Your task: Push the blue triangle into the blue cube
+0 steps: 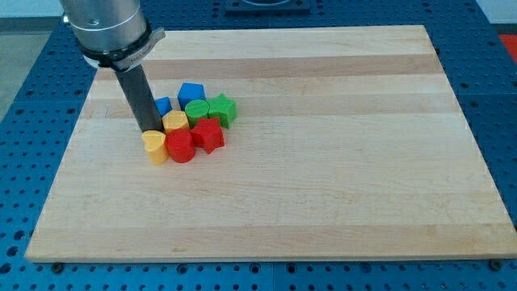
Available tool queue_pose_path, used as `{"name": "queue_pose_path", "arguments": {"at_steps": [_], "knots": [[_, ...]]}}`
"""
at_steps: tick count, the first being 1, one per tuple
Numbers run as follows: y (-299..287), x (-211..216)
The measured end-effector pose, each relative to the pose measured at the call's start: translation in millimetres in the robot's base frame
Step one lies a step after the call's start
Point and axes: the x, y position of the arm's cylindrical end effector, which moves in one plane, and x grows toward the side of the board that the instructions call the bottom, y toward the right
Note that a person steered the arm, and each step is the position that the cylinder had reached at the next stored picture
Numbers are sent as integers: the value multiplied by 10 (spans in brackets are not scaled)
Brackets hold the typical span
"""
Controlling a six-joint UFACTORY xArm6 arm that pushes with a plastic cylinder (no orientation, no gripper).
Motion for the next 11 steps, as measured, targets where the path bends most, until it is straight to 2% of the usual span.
{"name": "queue_pose_path", "arguments": {"at_steps": [2,4,11], "knots": [[-375,0],[-331,-177],[43,-309]]}}
